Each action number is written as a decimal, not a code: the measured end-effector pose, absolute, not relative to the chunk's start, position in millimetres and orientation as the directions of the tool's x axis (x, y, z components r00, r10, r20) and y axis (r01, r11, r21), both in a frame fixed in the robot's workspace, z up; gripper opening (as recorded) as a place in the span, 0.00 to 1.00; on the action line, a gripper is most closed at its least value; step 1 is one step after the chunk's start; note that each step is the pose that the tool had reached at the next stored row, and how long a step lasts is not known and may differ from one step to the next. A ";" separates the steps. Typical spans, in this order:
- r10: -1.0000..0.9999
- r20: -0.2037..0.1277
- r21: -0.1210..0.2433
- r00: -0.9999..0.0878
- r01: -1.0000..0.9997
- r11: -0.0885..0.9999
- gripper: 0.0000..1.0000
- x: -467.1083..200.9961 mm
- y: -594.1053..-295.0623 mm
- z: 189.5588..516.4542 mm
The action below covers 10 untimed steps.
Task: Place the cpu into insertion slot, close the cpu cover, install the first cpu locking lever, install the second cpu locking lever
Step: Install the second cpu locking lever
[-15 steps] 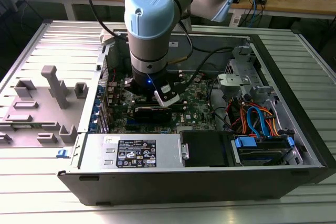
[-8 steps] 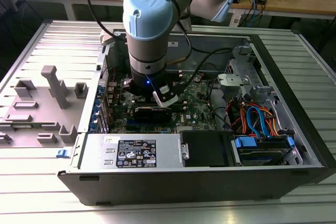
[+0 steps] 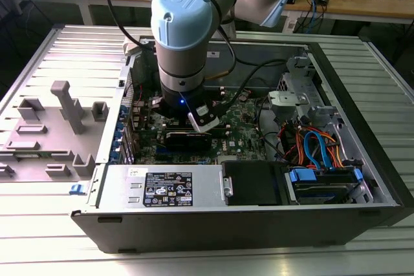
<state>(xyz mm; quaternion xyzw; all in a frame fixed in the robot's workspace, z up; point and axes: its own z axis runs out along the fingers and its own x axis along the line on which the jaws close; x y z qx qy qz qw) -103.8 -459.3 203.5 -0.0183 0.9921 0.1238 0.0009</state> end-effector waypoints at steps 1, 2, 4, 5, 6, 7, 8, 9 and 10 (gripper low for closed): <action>-0.036 -0.006 0.246 -0.999 -0.036 0.969 0.11 -103.9 -459.3 203.3; -0.036 -0.006 0.246 -0.999 -0.036 0.969 0.11 -103.9 -459.4 203.0; -0.035 -0.007 0.251 -0.999 -0.035 0.967 0.11 -104.5 -459.2 202.4; -0.034 -0.006 0.251 -0.999 -0.034 0.967 0.11 -105.1 -459.2 202.4; -0.032 -0.007 0.252 -0.999 -0.033 0.967 0.11 -105.8 -459.0 202.3; -0.032 -0.006 0.252 -0.999 -0.032 0.967 0.11 -106.2 -458.7 202.1; -0.030 -0.006 0.252 -1.000 -0.031 0.967 0.11 -106.2 -458.1 201.9; -0.028 -0.007 0.252 -1.000 -0.029 0.967 0.11 -106.3 -457.6 201.6; -0.027 -0.006 0.252 -1.000 -0.028 0.967 0.11 -106.3 -457.3 201.4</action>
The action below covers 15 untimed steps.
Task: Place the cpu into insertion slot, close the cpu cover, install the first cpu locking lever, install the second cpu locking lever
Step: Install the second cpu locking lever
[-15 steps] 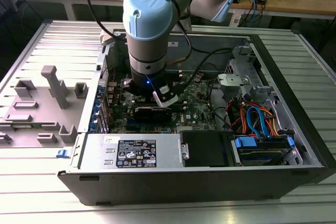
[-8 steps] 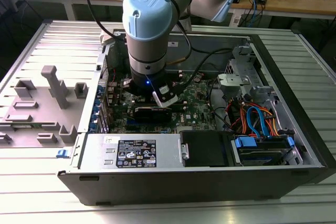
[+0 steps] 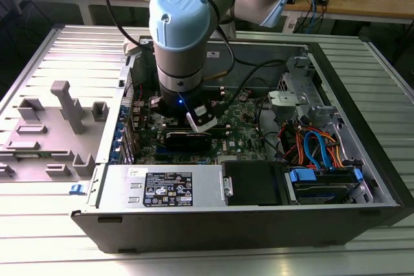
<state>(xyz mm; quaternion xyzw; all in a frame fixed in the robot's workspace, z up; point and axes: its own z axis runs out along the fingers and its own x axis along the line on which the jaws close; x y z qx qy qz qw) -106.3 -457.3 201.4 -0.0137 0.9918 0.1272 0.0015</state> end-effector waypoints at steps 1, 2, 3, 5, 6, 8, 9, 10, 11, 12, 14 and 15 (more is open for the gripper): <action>-0.026 -0.007 0.252 -1.000 -0.026 0.967 0.11 -106.3 -457.0 201.1; -0.025 -0.007 0.253 -1.000 -0.026 0.967 0.11 -106.2 -456.7 200.7; -0.025 -0.006 0.254 -1.000 -0.026 0.967 0.11 -106.3 -456.6 200.3; -0.025 -0.007 0.255 -1.000 -0.026 0.967 0.11 -106.2 -456.2 199.7; -0.025 -0.007 0.255 -1.000 -0.026 0.966 0.11 -106.3 -455.7 198.8; -0.025 -0.007 0.255 -1.000 -0.026 0.967 0.11 -106.4 -454.5 197.6; -0.025 -0.007 0.254 -1.000 -0.026 0.967 0.11 -106.3 -454.0 197.5; -0.025 -0.007 0.246 -1.000 -0.026 0.969 0.11 -106.3 -453.4 197.3; -0.025 -0.007 0.236 -1.000 -0.026 0.971 0.11 -106.4 -453.4 197.4; -0.025 -0.007 0.234 -1.000 -0.026 0.972 0.11 -106.3 -453.4 197.4; -0.025 -0.007 0.234 -1.000 -0.026 0.972 0.11 -106.3 -453.4 197.4; -0.025 -0.006 0.234 -1.000 -0.026 0.972 0.11 -106.3 -453.4 197.7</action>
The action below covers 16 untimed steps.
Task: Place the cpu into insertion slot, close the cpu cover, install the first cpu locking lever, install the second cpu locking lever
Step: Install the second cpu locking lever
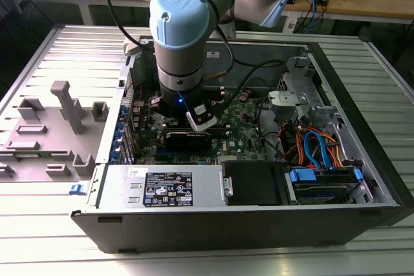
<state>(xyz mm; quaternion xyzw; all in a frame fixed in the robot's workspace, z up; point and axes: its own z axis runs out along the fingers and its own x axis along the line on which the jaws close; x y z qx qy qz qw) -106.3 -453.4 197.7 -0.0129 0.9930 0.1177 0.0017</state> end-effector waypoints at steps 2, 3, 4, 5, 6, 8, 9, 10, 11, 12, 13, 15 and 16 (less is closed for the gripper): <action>-0.025 -0.006 0.233 -1.000 -0.026 0.972 0.11 -106.4 -453.5 199.4; -0.025 -0.006 0.232 -1.000 -0.026 0.972 0.11 -106.4 -453.8 201.4; -0.025 -0.006 0.233 -1.000 -0.026 0.972 0.11 -106.4 -453.6 202.2; -0.025 -0.006 0.233 -1.000 -0.026 0.972 0.11 -106.4 -453.6 203.2; -0.025 -0.006 0.233 -1.000 -0.026 0.972 0.11 -106.4 -453.5 204.5; -0.025 -0.006 0.233 -1.000 -0.026 0.972 0.11 -106.4 -453.5 207.3; -0.025 -0.006 0.233 -1.000 -0.026 0.972 0.11 -106.4 -453.5 209.3; -0.025 -0.006 0.233 -1.000 -0.026 0.972 0.11 -106.4 -453.5 211.0; -0.025 -0.006 0.233 -1.000 -0.026 0.972 0.11 -106.4 -453.5 216.0; -0.025 -0.006 0.233 -1.000 -0.026 0.972 0.11 -106.4 -453.5 220.4; -0.025 -0.006 0.233 -1.000 -0.026 0.972 0.11 -106.4 -453.5 222.4; -0.025 -0.006 0.233 -1.000 -0.026 0.972 0.11 -106.4 -453.5 222.6; -0.025 -0.006 0.233 -1.000 -0.026 0.972 0.11 -106.4 -453.5 222.8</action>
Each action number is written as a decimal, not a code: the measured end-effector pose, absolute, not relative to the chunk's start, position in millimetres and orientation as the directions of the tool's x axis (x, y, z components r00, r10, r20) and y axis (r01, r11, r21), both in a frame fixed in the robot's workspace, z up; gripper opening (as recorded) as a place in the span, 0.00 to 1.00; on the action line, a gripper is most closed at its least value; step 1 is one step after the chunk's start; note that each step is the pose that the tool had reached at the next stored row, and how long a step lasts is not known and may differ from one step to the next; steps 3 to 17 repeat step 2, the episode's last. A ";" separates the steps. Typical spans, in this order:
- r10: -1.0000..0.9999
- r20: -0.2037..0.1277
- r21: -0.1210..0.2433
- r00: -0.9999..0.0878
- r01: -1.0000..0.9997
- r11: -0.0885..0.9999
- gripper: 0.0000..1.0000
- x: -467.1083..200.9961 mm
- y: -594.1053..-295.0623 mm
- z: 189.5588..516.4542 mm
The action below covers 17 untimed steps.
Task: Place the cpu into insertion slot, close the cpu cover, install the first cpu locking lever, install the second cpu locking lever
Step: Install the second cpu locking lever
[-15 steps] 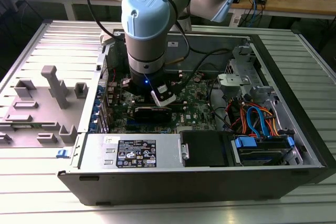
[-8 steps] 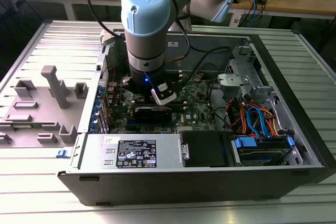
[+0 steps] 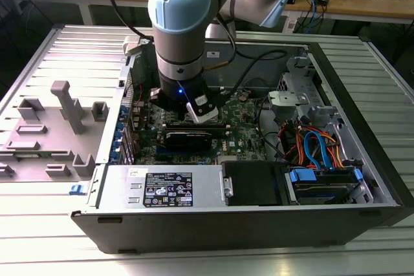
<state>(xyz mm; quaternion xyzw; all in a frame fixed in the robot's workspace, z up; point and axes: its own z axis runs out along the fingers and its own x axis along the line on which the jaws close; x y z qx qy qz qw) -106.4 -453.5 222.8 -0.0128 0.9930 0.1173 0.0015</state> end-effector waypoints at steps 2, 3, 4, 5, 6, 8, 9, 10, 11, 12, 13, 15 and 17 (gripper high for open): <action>-0.025 -0.006 0.233 -1.000 -0.026 0.972 0.11 -106.4 -453.5 222.8; -0.025 -0.006 0.233 -1.000 -0.026 0.972 0.11 -106.4 -453.5 222.8; -0.025 -0.006 0.233 -1.000 -0.026 0.972 0.11 -106.4 -453.5 222.8; -0.025 -0.006 0.233 -1.000 -0.026 0.972 0.11 -106.4 -453.5 222.8; -0.025 -0.006 0.233 -1.000 -0.026 0.972 0.11 -106.4 -453.5 222.8; -0.025 -0.006 0.233 -1.000 -0.026 0.972 0.11 -106.4 -453.5 222.8; -0.025 -0.006 0.233 -1.000 -0.026 0.972 0.11 -106.4 -453.5 222.8; -0.025 -0.006 0.233 -1.000 -0.026 0.972 0.11 -106.4 -453.5 222.8; -0.025 -0.006 0.233 -1.000 -0.026 0.972 0.11 -106.4 -453.5 222.8; -0.025 -0.006 0.233 -1.000 -0.026 0.972 0.11 -106.4 -453.5 222.8; -0.025 -0.006 0.233 -1.000 -0.026 0.972 0.11 -106.4 -453.5 222.8; -0.025 -0.006 0.233 -1.000 -0.026 0.972 0.11 -106.4 -453.5 222.8; -0.025 -0.006 0.233 -1.000 -0.026 0.972 0.11 -106.4 -453.5 222.8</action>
